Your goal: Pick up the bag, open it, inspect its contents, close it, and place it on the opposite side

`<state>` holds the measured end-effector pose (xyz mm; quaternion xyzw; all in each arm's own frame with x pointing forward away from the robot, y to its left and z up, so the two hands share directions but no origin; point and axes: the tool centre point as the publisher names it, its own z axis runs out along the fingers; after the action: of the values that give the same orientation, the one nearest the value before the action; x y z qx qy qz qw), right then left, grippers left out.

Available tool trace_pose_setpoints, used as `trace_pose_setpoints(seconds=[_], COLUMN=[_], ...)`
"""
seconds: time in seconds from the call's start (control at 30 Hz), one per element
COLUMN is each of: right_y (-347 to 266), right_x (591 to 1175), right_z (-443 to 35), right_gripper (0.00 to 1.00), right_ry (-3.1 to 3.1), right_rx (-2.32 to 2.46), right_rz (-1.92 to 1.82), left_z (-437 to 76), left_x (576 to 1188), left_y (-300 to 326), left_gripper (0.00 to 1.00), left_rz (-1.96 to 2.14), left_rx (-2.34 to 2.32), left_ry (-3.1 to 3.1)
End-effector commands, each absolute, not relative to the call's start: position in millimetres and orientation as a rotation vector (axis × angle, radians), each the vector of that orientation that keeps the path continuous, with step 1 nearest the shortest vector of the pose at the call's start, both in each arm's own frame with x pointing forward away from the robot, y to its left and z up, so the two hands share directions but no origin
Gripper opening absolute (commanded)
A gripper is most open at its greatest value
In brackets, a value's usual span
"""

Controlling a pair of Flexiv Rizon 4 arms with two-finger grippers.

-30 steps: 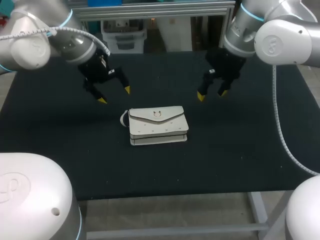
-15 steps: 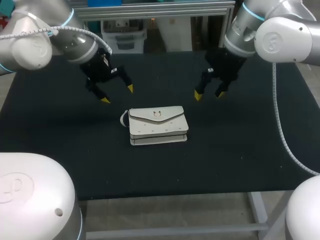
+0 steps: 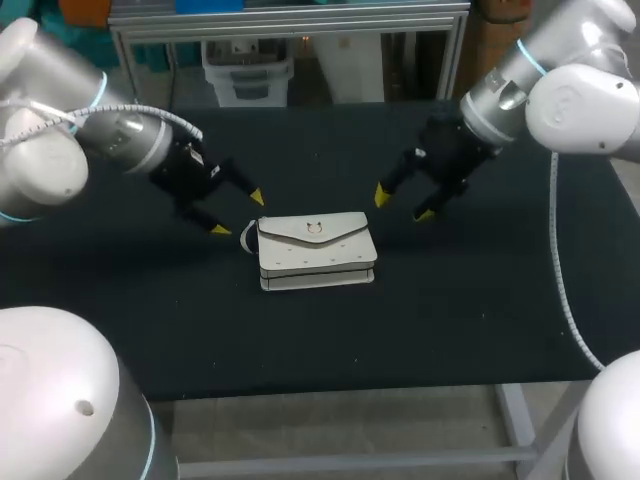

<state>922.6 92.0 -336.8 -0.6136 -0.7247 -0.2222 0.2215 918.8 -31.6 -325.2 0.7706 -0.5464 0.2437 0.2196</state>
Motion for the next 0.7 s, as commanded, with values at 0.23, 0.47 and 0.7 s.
trace_pose_setpoints(seconds=[0.23,0.47,0.7], right_y=[111,119,132], right_x=[925,930,930], right_z=[-367,-363,-362], right_gripper=[1.0,1.0,1.0], right_ry=[-1.806,-1.741,-1.702], right_rx=[-1.753,-1.789,-1.763], right_rz=[-0.689,-0.756,-0.778], left_z=[-340,-344,-351], left_x=[914,913,910], left_y=[-35,-38,-39], left_gripper=[0.72,0.71,0.7], left_rz=[0.854,0.852,0.867], left_rx=[2.103,2.041,1.969], left_ry=[-1.414,-1.443,-1.435])
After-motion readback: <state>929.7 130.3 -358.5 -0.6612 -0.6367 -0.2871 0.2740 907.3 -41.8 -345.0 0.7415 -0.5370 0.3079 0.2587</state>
